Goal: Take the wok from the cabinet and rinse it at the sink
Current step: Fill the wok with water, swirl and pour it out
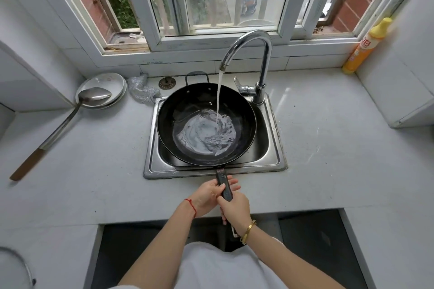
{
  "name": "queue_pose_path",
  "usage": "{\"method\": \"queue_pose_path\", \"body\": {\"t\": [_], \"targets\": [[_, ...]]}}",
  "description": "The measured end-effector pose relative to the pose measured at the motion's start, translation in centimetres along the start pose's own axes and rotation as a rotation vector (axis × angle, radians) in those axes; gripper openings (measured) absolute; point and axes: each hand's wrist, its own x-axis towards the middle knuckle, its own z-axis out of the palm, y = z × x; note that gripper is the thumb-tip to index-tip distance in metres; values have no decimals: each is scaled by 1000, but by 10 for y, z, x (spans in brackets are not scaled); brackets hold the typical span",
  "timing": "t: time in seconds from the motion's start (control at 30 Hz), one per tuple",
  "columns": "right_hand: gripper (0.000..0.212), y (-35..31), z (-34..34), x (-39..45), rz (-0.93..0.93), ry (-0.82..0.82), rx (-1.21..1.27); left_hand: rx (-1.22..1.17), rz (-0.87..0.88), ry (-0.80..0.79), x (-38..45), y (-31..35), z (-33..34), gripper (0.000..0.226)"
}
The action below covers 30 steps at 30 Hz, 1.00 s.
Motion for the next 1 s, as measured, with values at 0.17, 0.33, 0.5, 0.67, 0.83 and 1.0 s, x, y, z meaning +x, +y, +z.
{"method": "queue_pose_path", "body": {"t": [0.17,0.33,0.5,0.67,0.83,1.0], "targets": [[26,4,8,-1,6,21,-6,32,-3,39,-4,-2,-2,43],[24,8,13,0,21,39,5,56,-3,113,-5,-7,-2,39],[22,8,19,-1,54,37,49,114,-9,166,-10,-7,1,27],[22,7,21,0,56,14,38,129,0,221,-10,-8,0,23],[20,3,15,1,47,-70,-41,212,-15,214,-9,-6,-3,20],[21,0,-7,16,-38,-273,-387,262,3,231,-4,-8,-6,30]]}}
